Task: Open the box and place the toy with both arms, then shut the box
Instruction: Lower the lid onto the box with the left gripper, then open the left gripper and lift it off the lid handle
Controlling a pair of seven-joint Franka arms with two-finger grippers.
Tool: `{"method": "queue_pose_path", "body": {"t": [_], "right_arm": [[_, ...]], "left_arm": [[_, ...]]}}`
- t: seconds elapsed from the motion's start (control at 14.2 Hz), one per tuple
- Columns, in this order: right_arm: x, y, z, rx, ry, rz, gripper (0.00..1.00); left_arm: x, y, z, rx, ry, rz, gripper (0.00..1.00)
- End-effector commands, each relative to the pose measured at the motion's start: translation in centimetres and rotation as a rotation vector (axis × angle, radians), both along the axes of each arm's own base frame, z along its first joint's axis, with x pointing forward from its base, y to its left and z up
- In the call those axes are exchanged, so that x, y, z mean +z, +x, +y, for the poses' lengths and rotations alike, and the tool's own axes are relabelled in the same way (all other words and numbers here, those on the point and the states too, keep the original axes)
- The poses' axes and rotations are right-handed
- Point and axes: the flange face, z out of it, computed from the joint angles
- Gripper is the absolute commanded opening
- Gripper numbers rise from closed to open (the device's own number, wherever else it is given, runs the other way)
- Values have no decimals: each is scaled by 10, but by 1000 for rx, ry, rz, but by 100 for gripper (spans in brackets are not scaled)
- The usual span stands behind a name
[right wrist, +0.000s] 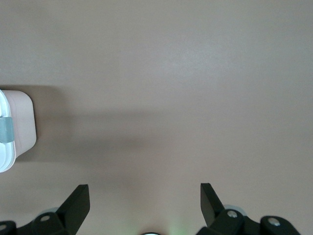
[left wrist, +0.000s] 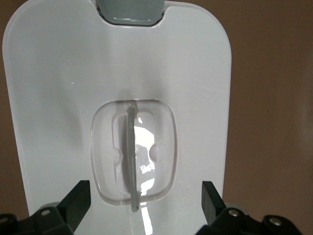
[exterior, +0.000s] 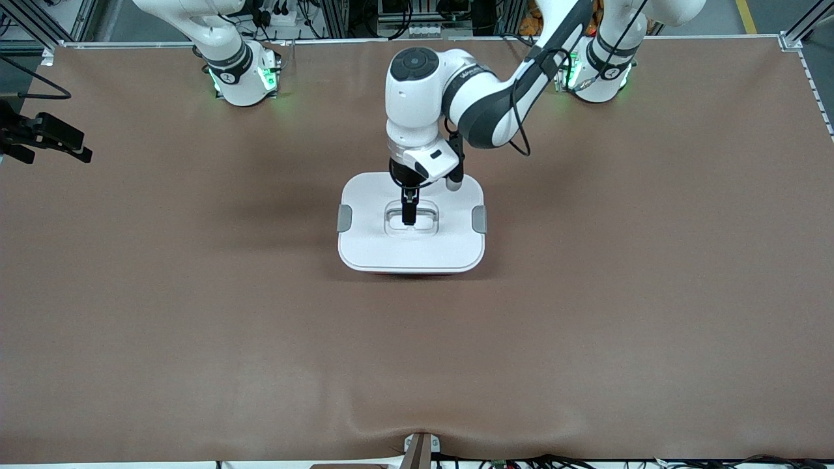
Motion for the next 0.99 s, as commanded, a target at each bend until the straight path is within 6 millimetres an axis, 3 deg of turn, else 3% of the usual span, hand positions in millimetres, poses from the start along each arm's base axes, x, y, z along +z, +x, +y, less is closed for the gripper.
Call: {"method": "queue_pose_path", "body": {"t": [0.0,0.28,0.78,0.92], "right_arm": [[3,-4,1,20,-9,-1,100],[4,-5,1,74,-6,-3,100],[7,-2,7,58,56,-28,100],[10,-1,3,55,43,-33,100]], "left_arm": [[33,1,10,8,-1,-45,100],[64,32,43,-47,25,-79,100],[99,86,125,-169,122,-70,100],[101,94,142,-229,159,-55,100]]}}
